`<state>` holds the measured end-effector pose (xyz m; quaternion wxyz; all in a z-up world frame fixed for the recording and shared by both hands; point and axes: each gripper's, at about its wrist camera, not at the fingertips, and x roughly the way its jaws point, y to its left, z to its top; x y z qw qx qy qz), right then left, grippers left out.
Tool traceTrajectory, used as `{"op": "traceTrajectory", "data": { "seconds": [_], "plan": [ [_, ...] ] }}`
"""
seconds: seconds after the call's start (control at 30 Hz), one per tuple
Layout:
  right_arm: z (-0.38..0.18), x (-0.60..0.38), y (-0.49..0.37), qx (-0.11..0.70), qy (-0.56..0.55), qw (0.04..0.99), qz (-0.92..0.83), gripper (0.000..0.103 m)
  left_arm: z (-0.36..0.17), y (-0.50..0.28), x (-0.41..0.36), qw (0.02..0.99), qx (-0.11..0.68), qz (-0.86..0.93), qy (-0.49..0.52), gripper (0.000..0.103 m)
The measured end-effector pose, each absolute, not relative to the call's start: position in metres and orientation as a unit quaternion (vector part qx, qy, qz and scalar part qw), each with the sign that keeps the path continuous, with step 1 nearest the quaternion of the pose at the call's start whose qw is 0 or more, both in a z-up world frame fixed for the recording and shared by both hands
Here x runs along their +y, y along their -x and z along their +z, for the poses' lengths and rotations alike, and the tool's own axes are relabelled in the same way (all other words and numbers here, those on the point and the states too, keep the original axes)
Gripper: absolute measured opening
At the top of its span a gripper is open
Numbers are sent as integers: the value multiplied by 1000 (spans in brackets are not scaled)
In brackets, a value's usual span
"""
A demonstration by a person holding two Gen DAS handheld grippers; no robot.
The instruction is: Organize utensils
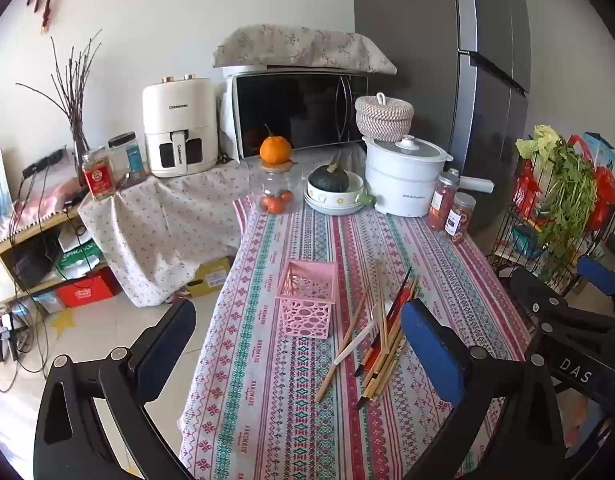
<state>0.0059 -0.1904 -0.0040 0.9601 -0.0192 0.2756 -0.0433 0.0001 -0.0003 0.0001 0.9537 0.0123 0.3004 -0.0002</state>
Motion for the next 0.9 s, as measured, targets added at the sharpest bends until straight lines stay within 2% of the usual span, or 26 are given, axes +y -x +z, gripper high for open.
{"op": "traceTrajectory", "data": {
  "seconds": [0.9],
  "plan": [
    [-1, -193, -4, 270, 15, 962, -48, 103, 4, 3, -1, 957, 291, 0, -3, 103]
  ]
}}
